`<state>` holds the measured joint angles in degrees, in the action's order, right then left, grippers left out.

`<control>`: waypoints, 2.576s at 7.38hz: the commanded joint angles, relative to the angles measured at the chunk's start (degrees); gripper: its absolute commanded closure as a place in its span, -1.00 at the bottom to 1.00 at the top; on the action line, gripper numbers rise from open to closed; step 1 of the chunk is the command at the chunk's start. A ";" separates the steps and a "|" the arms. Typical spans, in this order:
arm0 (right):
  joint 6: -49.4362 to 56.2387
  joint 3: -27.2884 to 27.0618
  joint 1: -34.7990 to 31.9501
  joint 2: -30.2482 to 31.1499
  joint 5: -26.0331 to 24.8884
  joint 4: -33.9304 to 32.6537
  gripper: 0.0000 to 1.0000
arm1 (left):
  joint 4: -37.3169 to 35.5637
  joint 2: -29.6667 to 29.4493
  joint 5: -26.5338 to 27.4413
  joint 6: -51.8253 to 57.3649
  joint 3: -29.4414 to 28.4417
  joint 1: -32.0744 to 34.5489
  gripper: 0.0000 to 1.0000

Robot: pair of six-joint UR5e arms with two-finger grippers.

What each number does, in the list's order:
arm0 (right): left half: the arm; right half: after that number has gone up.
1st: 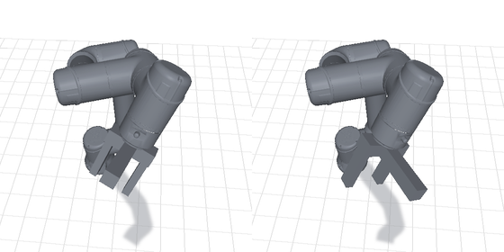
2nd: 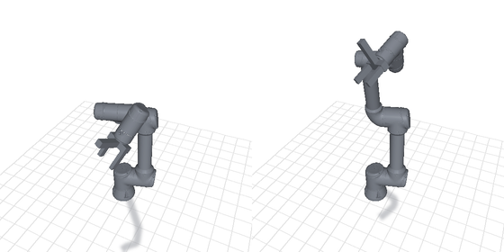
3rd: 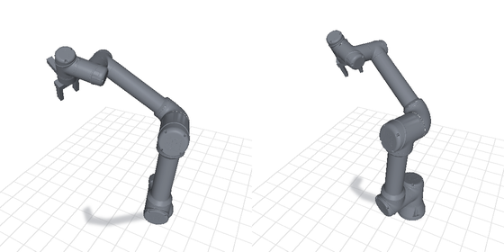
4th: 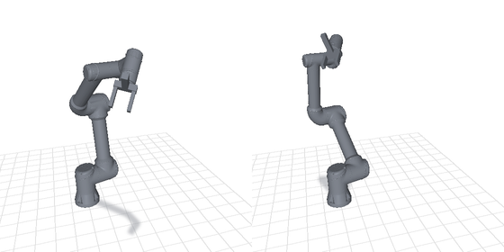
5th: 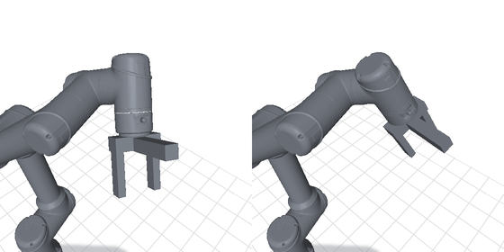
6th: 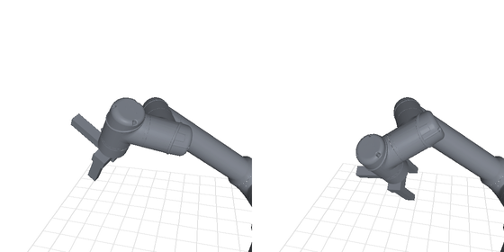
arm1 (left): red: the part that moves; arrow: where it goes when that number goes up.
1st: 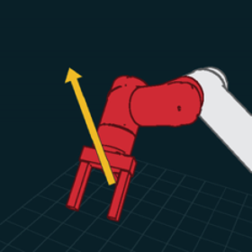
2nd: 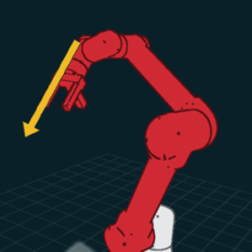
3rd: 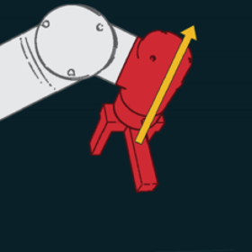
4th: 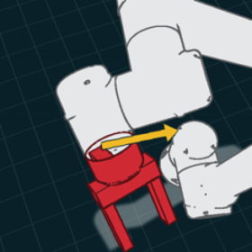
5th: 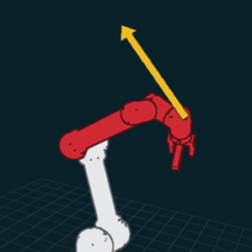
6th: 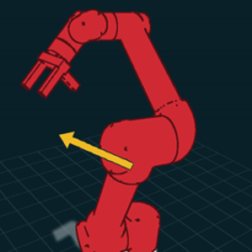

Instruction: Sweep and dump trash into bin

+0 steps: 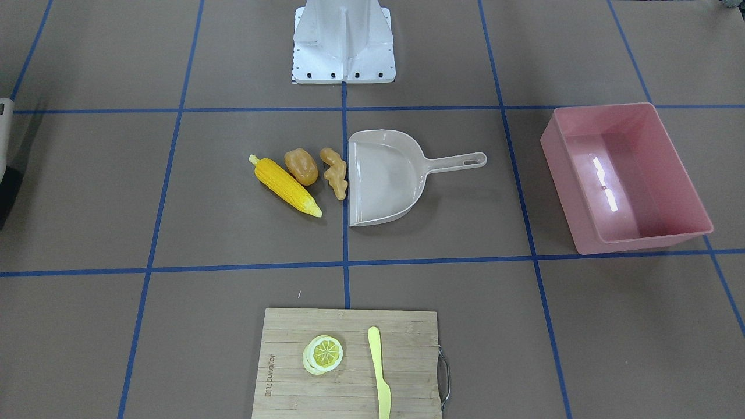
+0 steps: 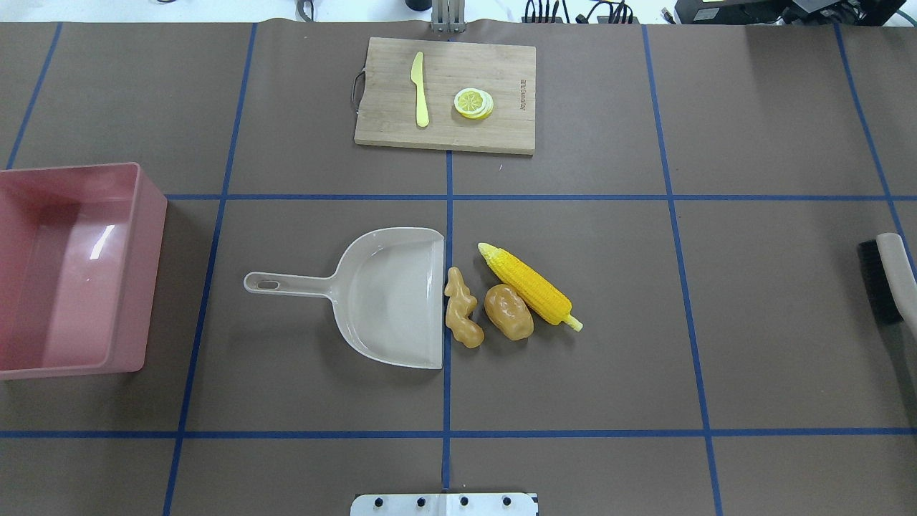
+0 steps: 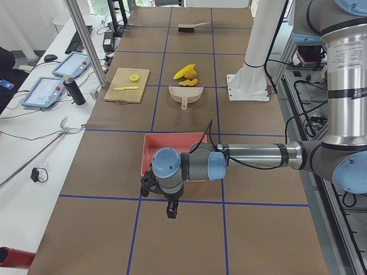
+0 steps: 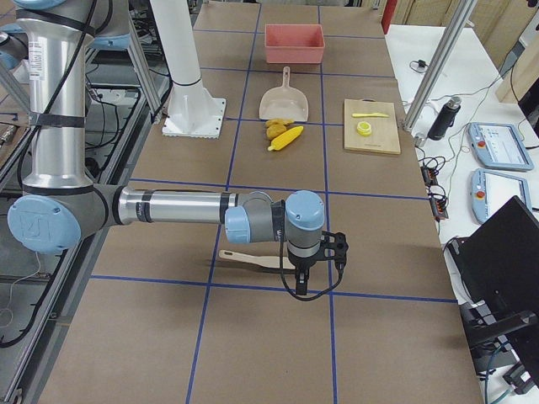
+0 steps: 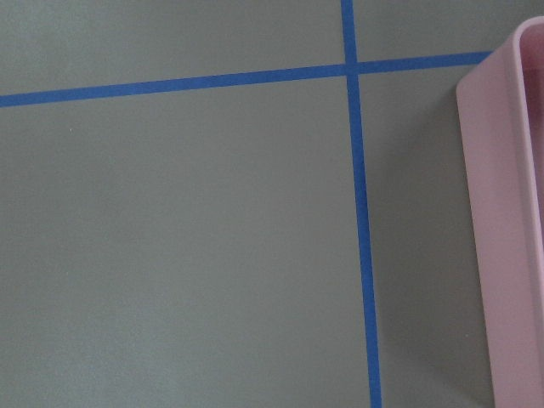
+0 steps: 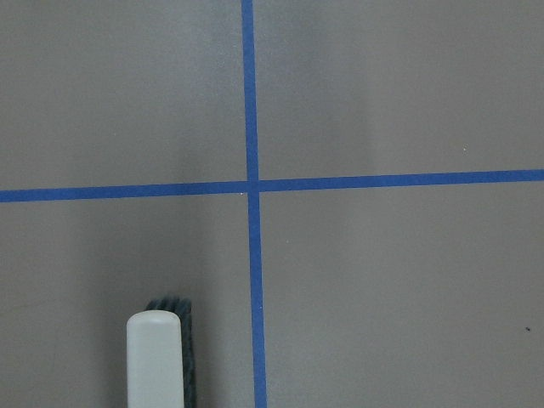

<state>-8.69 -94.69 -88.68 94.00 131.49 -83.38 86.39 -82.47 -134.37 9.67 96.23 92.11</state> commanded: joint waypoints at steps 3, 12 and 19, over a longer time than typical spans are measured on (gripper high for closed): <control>-0.01 0.03 0.08 0.40 0.00 0.06 -1.00 | 0.00 0.21 -0.02 0.00 0.45 0.00 -0.97; -0.01 -0.23 0.00 0.75 0.08 0.06 -1.00 | -0.26 -0.58 0.07 -0.35 2.20 -0.61 -0.97; 0.52 -2.16 -0.80 7.50 1.23 0.23 -1.00 | 0.27 -19.25 -0.02 -0.62 8.10 -21.48 -0.97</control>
<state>-8.20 -96.04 -89.42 99.73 132.78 -83.23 86.62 -95.32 -134.39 9.09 104.12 76.82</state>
